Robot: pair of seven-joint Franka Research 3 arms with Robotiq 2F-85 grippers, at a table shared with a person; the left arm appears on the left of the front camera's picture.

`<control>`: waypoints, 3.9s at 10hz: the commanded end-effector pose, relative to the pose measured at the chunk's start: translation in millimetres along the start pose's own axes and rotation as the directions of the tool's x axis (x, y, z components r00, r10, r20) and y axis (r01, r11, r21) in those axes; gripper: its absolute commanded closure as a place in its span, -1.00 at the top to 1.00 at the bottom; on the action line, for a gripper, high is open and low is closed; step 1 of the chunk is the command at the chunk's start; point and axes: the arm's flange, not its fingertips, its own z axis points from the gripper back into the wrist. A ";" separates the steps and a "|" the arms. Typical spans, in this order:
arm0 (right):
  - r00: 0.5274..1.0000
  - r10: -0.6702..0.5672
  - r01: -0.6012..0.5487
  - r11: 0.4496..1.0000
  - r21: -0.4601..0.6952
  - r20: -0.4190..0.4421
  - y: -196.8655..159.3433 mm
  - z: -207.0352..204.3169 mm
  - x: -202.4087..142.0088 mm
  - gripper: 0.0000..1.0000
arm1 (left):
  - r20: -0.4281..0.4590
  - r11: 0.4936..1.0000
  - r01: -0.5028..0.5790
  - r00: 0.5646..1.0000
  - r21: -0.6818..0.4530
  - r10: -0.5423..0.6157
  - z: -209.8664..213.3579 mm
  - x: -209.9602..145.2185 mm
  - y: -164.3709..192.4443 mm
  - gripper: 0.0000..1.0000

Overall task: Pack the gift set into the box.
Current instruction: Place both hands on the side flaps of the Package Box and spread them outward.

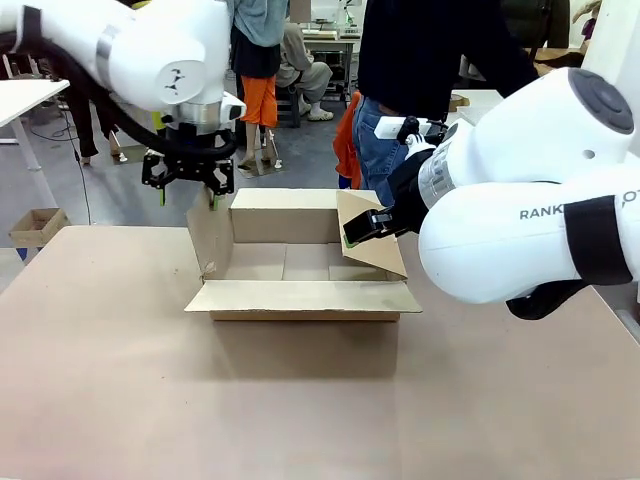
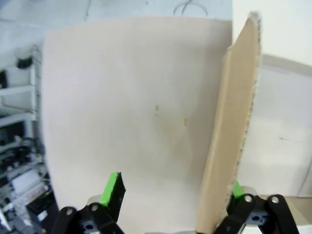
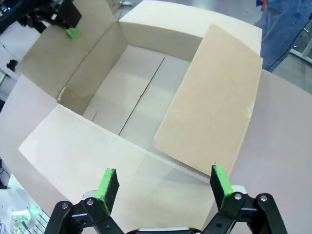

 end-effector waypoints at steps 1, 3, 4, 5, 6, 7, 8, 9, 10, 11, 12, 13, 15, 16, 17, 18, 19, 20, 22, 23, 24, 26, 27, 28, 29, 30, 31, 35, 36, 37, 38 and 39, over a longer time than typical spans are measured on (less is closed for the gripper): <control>1.000 -0.013 0.013 1.000 -0.001 -0.006 1.8 4.3 -4.5 1.00 | -0.026 0.989 -0.061 0.998 -0.136 0.058 -12.8 -14.1 35.0 1.00; 1.000 -0.013 0.013 1.000 -0.001 -0.006 1.8 4.3 -4.5 1.00 | -0.087 0.966 -0.077 0.995 -0.247 0.057 -31.8 -15.1 53.9 1.00; 1.000 -0.013 0.013 1.000 -0.001 -0.006 1.8 4.3 -4.5 1.00 | -0.129 0.947 -0.091 0.990 -0.307 0.054 -47.2 -11.7 64.4 1.00; 1.000 -0.013 0.013 1.000 -0.001 -0.006 1.8 4.3 -4.5 1.00 | -0.179 0.925 -0.092 0.983 -0.369 0.026 -61.2 -8.0 74.1 1.00; 1.000 -0.013 0.013 1.000 -0.001 -0.006 1.8 4.3 -4.5 1.00 | -0.223 0.887 -0.098 0.975 -0.450 -0.005 -72.1 -3.3 84.0 1.00; 1.000 -0.013 0.013 1.000 -0.001 -0.006 1.8 4.3 -4.5 1.00 | -0.134 0.950 -0.109 0.988 -0.292 0.072 -47.2 -3.6 64.1 1.00; 1.000 0.000 0.000 1.000 0.001 0.000 0.3 0.0 -0.1 1.00 | -0.134 0.950 -0.109 0.988 -0.292 0.072 -47.2 -3.6 64.1 1.00; 0.992 0.061 -0.070 0.995 -0.072 -0.112 8.1 7.8 11.5 1.00 | -0.134 0.950 -0.109 0.988 -0.292 0.072 -47.2 -3.6 64.1 1.00; 0.975 0.076 -0.100 0.990 -0.104 -0.209 19.7 9.1 35.3 1.00 | -0.134 0.950 -0.109 0.988 -0.292 0.072 -47.2 -3.6 64.1 1.00; 0.945 0.069 -0.121 0.982 -0.145 -0.321 33.8 11.8 65.0 1.00 | -0.134 0.950 -0.109 0.988 -0.292 0.072 -47.2 -3.6 64.1 1.00; 0.915 0.047 -0.133 0.973 -0.189 -0.402 48.0 11.7 96.2 1.00 | -0.134 0.950 -0.109 0.988 -0.292 0.072 -47.2 -3.6 64.1 1.00; 0.892 -0.010 -0.126 0.955 -0.269 -0.452 66.9 0.0 123.4 1.00 | -0.134 0.950 -0.109 0.988 -0.292 0.072 -47.2 -3.6 64.1 1.00; 0.881 -0.144 -0.081 0.893 -0.443 -0.451 97.1 -46.8 138.5 1.00 | -0.134 0.950 -0.109 0.988 -0.292 0.072 -47.2 -3.6 64.1 1.00; 0.874 -0.185 -0.054 0.882 -0.468 -0.450 107.6 -75.1 138.1 1.00 | -0.134 0.950 -0.109 0.988 -0.292 0.072 -47.2 -3.6 64.1 1.00; 0.881 -0.248 0.006 0.857 -0.515 -0.403 108.8 -98.8 135.0 1.00 | -0.134 0.950 -0.109 0.988 -0.292 0.072 -47.2 -3.6 64.1 1.00; 0.881 -0.294 0.038 0.824 -0.565 -0.369 104.7 -123.3 129.0 1.00 | -0.134 0.950 -0.109 0.988 -0.292 0.072 -47.2 -3.6 64.1 1.00; 0.881 -0.323 0.043 0.782 -0.622 -0.345 98.0 -147.0 120.1 1.00 | -0.134 0.950 -0.109 0.988 -0.292 0.072 -47.2 -3.6 64.1 1.00; 0.889 -0.329 0.040 0.750 -0.661 -0.319 87.2 -165.3 116.4 1.00 | -0.134 0.950 -0.109 0.988 -0.292 0.072 -47.2 -3.6 64.1 1.00; 0.895 -0.330 0.020 0.702 -0.711 -0.300 66.2 -184.9 117.8 1.00 | -0.134 0.950 -0.109 0.988 -0.292 0.072 -47.2 -3.6 64.1 1.00; 0.900 -0.331 0.021 0.682 -0.731 -0.284 59.4 -185.9 120.7 1.00 | -0.134 0.950 -0.109 0.988 -0.292 0.072 -47.2 -3.6 64.1 1.00; 0.904 -0.325 0.008 0.663 -0.749 -0.279 57.6 -183.3 122.9 1.00 | -0.134 0.950 -0.109 0.988 -0.292 0.072 -47.2 -3.6 64.1 1.00; 0.901 -0.339 0.008 0.635 -0.772 -0.270 41.8 -167.3 128.9 1.00 | -0.134 0.950 -0.109 0.988 -0.292 0.072 -47.2 -3.6 64.1 1.00; 0.899 -0.356 0.032 0.635 -0.772 -0.255 29.3 -151.4 130.8 1.00 | -0.134 0.950 -0.109 0.988 -0.292 0.072 -47.2 -3.6 64.1 1.00; 0.895 -0.377 0.063 0.636 -0.769 -0.238 14.3 -131.7 131.1 1.00 | -0.134 0.950 -0.109 0.988 -0.292 0.072 -47.2 -3.6 64.1 1.00; 0.896 -0.375 0.054 0.625 -0.779 -0.239 0.8 -118.1 129.4 1.00 | -0.134 0.950 -0.109 0.988 -0.292 0.072 -47.2 -3.6 64.1 1.00; 0.892 -0.381 0.069 0.648 -0.759 -0.244 -12.5 -109.1 124.0 1.00 | -0.134 0.950 -0.109 0.988 -0.292 0.072 -47.2 -3.6 64.1 1.00; 0.881 -0.401 0.103 0.679 -0.727 -0.250 -28.0 -101.4 117.5 1.00 | -0.134 0.950 -0.109 0.988 -0.292 0.072 -47.2 -3.6 64.1 1.00; 0.786 -0.559 0.293 0.712 -0.638 -0.262 -124.0 -71.0 82.2 1.00 | -0.134 0.950 -0.109 0.988 -0.292 0.072 -47.2 -3.6 64.1 1.00; 0.766 -0.595 0.370 0.716 -0.592 -0.241 -146.2 -65.7 72.2 1.00 | -0.134 0.950 -0.109 0.988 -0.292 0.072 -47.2 -3.6 64.1 1.00; 0.808 -0.539 0.249 0.679 -0.690 -0.239 -103.3 -82.1 99.8 1.00 | -0.134 0.950 -0.109 0.988 -0.292 0.072 -47.2 -3.6 64.1 1.00; 0.808 -0.539 0.249 0.679 -0.690 -0.239 -103.3 -82.1 99.8 1.00 | -0.134 0.950 -0.109 0.988 -0.292 0.072 -47.2 -3.6 64.1 1.00; 0.808 -0.539 0.249 0.679 -0.690 -0.239 -103.3 -82.1 99.8 1.00 | -0.134 0.950 -0.109 0.988 -0.292 0.072 -47.2 -3.6 64.1 1.00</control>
